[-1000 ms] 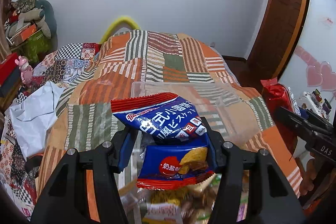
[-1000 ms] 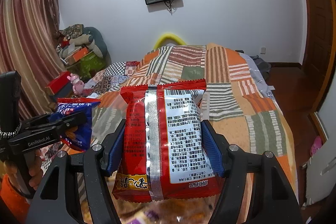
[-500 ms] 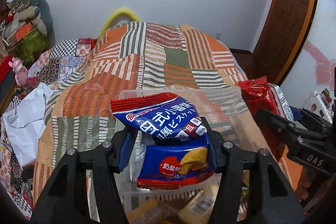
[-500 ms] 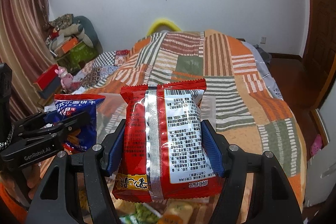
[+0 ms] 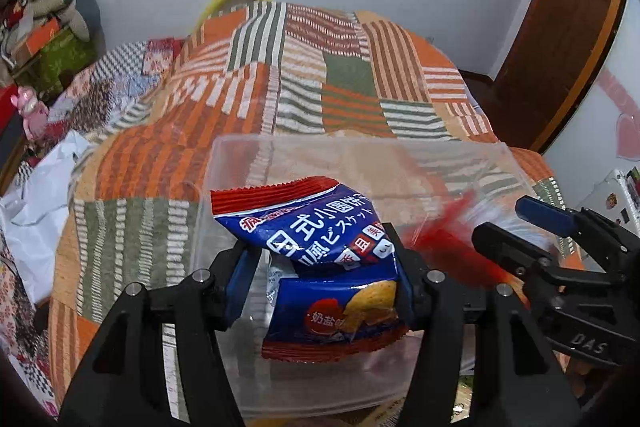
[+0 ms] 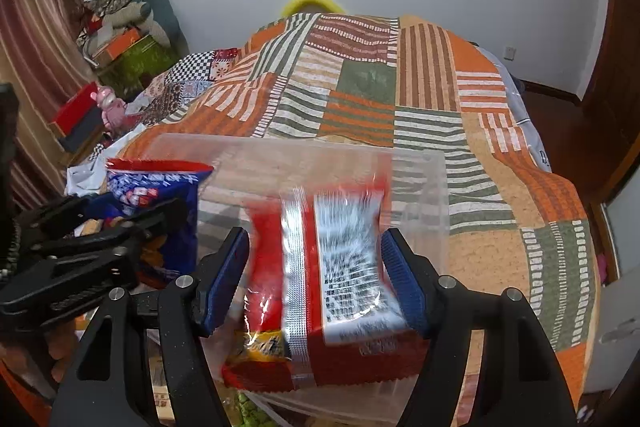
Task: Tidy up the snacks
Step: 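Carry both bags into the clear plastic box and open both tools, then grasp the green jelly cup with the left tool while the right tool grasps the green-topped cracker bag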
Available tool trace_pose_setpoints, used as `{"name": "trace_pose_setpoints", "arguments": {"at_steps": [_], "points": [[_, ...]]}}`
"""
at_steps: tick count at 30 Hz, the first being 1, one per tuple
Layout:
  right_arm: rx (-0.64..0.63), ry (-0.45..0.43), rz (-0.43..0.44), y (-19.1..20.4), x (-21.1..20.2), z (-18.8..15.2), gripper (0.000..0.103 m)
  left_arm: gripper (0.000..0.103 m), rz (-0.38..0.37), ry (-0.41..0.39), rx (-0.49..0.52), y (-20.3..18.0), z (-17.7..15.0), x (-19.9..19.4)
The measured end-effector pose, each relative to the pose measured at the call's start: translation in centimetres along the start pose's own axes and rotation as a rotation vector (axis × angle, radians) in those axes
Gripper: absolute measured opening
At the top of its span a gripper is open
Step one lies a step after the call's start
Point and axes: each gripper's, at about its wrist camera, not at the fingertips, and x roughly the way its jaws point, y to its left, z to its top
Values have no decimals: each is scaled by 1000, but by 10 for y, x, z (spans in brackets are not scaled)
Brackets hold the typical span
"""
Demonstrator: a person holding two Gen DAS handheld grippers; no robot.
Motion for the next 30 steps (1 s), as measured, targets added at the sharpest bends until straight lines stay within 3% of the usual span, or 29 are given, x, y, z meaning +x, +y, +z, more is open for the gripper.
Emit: {"name": "trace_pose_setpoints", "arguments": {"at_steps": [7, 16, 22, 30], "points": [[27, -12, 14, -4, -16, -3, 72, 67, 15, -24, 29, -1, -3, -19], [-13, -113, -15, 12, -69, -14, 81, 75, 9, -114, 61, 0, -13, -90], [-36, -186, -4, 22, -110, -33, 86, 80, 27, -148, 96, 7, -35, -140], [-87, -209, 18, 40, -135, -67, 90, 89, 78, -150, 74, 35, -89, -188]]}}
